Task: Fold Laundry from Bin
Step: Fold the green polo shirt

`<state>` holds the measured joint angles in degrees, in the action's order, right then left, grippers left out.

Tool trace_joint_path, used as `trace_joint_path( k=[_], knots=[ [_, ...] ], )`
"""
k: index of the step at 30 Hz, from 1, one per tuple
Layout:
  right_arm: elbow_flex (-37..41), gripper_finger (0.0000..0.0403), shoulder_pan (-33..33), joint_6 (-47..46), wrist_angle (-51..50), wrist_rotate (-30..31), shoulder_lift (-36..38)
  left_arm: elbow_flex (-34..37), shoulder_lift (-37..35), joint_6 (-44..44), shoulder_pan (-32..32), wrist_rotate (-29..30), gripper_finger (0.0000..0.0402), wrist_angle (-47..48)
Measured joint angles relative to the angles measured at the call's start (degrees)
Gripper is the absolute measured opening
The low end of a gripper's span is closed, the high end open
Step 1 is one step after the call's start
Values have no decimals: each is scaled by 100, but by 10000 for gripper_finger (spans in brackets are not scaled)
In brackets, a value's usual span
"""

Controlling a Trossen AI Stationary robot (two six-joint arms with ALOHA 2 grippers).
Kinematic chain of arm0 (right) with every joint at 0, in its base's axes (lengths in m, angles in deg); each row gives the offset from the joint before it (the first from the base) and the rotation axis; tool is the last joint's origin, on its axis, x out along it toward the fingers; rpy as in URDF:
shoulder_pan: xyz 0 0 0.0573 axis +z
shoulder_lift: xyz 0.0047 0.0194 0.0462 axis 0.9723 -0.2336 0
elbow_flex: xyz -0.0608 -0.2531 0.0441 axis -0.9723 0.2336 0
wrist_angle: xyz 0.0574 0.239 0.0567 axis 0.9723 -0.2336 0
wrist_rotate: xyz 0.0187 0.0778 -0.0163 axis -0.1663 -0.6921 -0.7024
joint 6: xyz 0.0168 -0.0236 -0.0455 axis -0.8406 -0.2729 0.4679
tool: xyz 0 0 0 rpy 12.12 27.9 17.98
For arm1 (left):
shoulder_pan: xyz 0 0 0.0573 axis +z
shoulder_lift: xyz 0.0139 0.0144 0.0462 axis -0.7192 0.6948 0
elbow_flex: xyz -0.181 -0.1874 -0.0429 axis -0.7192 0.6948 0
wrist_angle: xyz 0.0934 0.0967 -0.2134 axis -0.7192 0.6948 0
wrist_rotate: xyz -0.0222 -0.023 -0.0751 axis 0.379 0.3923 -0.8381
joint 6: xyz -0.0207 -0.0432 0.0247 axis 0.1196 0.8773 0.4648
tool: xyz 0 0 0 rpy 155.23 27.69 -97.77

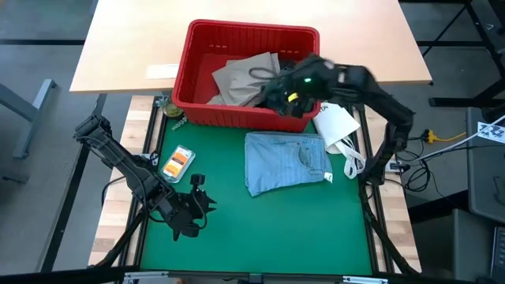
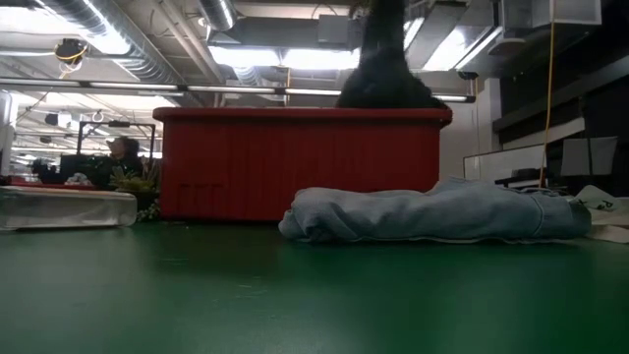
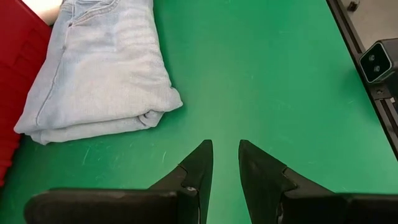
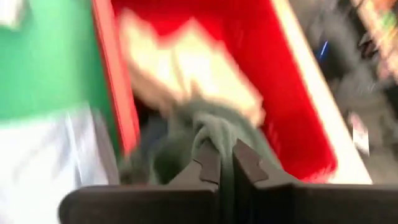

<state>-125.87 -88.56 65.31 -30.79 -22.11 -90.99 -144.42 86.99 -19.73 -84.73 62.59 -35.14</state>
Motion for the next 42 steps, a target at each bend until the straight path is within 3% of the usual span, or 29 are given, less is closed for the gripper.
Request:
trace_joint_path(
  k=[5, 11, 16, 24, 29, 37, 42],
  knots=[
    [345, 8, 743, 465, 2086, -102, 586, -1, 0, -1, -2, 4, 74, -19],
    [334, 5, 1631, 716, 3004, -137, 905, 1, 0, -40, -2, 10, 74, -73],
    [334, 6, 2331, 772, 3021, -122, 1021, 1, 0, -43, 0, 441, 74, -107],
    [334, 6, 3064, 1162, 3033, 29, 1022, 1, 0, -124, 438, 1906, 74, -259],
    [334, 3, 3469, 1162, 3026, 34, 1022, 1, 0, -714, 1020, 1897, 88, -735],
    [334, 3, 4203, 1160, 2883, 24, 1022, 1, 0, -2101, 1920, 1406, 159, -2055],
    [334, 6, 4549, 1155, 2457, 513, 1022, 1, 0, -2874, 2375, 1304, 188, -2951]
  ],
)
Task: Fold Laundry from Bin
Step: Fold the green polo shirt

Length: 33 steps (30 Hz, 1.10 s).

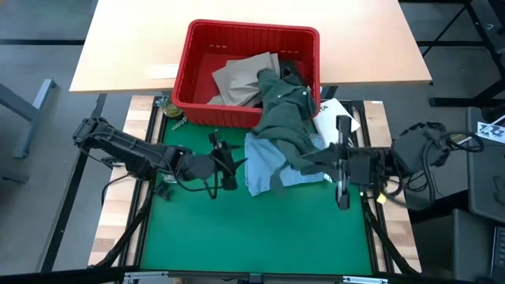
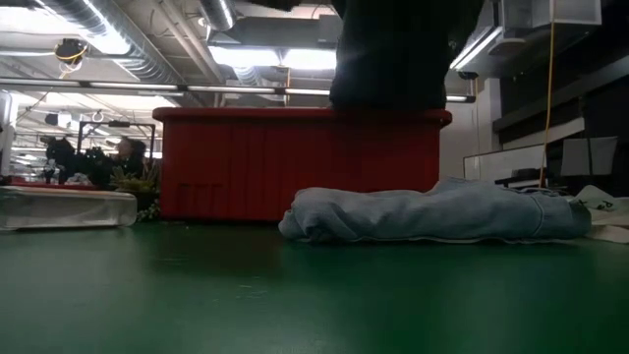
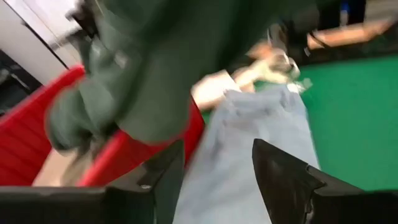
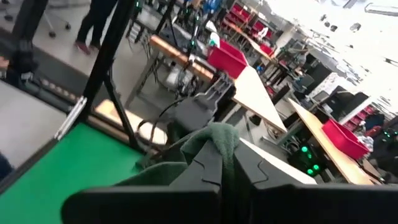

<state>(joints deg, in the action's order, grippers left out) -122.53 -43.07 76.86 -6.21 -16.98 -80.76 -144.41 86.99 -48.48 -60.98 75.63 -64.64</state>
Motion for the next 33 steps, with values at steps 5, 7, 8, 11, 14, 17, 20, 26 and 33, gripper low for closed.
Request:
trace_joint_path(
  k=[5, 7, 8, 11, 14, 17, 20, 26, 33],
  knots=[
    [0, 3, 126, -68, -316, 444, -9, 0, 0, -410, 405, -1096, 195, -864],
    [0, 3, 115, -165, -358, 450, -11, 0, 0, -468, 499, -1668, 193, -1043],
    [0, 3, 113, -189, -371, 450, -11, 0, 0, -470, 527, -1759, 191, -1123],
    [0, 5, 113, -199, -374, 451, -11, 0, 0, -478, 632, -1765, 186, -1398],
    [0, 6, 111, -199, -378, 452, -11, 0, 0, -495, 739, -1922, 184, -1752],
    [0, 6, 111, -199, -378, 452, -11, 0, 0, -623, 841, -2077, 183, -1952],
    [0, 7, 111, -199, -378, 450, -13, 0, 0, -636, 973, -2067, 183, -2102],
    [0, 7, 106, -201, -396, 452, -13, -2, 0, -623, 1165, -2071, 183, -2016],
    [0, 7, 106, -206, -654, 451, -17, 0, 0, -621, 1079, -2812, 182, -2039]
  ],
)
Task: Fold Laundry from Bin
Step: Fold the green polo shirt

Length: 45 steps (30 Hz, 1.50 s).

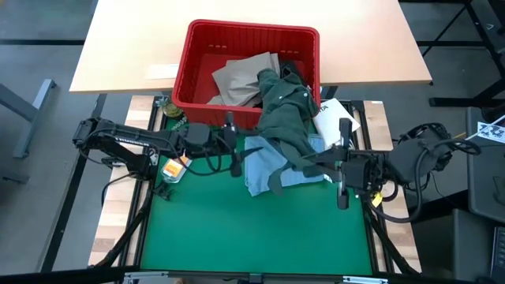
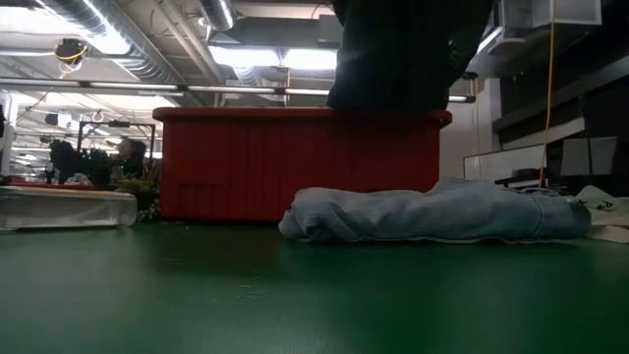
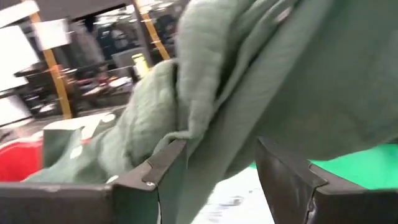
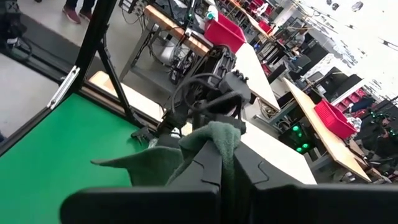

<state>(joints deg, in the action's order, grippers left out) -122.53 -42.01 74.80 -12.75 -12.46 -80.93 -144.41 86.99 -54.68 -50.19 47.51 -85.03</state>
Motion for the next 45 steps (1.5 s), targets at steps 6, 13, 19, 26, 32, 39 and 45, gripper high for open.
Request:
trace_joint_path(
  k=[6, 13, 19, 26, 32, 39, 45],
  knots=[
    [0, 7, 0, -193, -427, 1, -46, 0, 0, -12, -244, -442, 182, -2],
    [0, 7, 0, -395, -677, 4, -51, 0, 0, -11, -311, -135, 182, 1],
    [0, 7, 0, -404, -673, 9, -51, 0, 10, -15, -211, 500, 182, 98],
    [0, 7, 0, -404, -679, 51, -51, -4, 588, 187, -29, 418, 181, 123],
    [0, 7, 2, -633, -1203, -160, -51, -4, 625, 219, -121, 541, 109, 96],
    [316, 7, 7, -2114, -2410, -305, -53, 0, 449, 321, -328, 753, 11, -13],
    [950, 7, 4, -3018, -2768, -667, -53, 2, 345, 288, -475, 757, 3, 45]
  ],
)
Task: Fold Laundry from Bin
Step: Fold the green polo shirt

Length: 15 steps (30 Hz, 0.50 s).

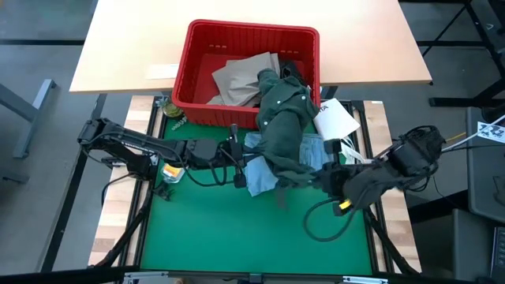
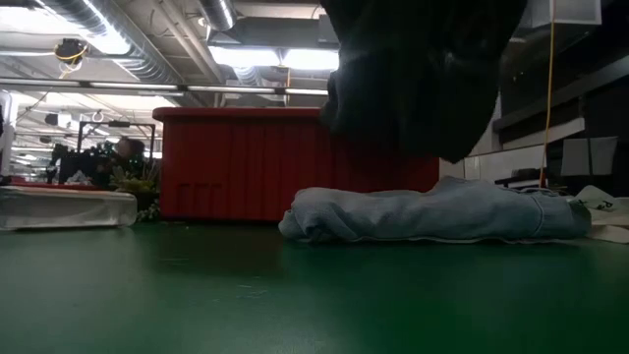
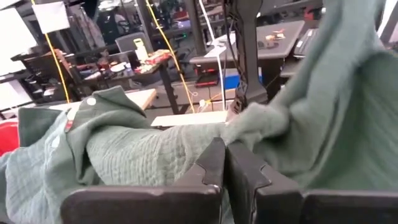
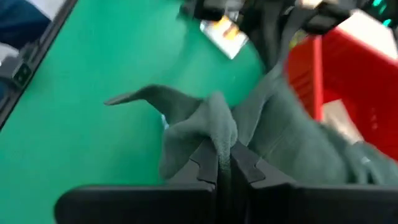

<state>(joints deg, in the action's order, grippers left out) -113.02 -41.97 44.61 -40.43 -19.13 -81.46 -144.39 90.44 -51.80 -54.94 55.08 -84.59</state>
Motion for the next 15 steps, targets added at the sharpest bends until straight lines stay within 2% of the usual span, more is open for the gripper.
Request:
trace_joint_path(
  k=[5, 10, 15],
  knots=[
    [621, 7, 0, -705, 5, -629, 0, 0, -76, -128, -80, 256, 2, 66],
    [1304, 7, 0, -1690, 7, -1762, 0, -2, -214, -288, -128, 447, 1, 82],
    [2044, 7, 0, -2494, 9, -2766, 0, -2, -214, -285, -179, 385, 1, 101]
  ],
)
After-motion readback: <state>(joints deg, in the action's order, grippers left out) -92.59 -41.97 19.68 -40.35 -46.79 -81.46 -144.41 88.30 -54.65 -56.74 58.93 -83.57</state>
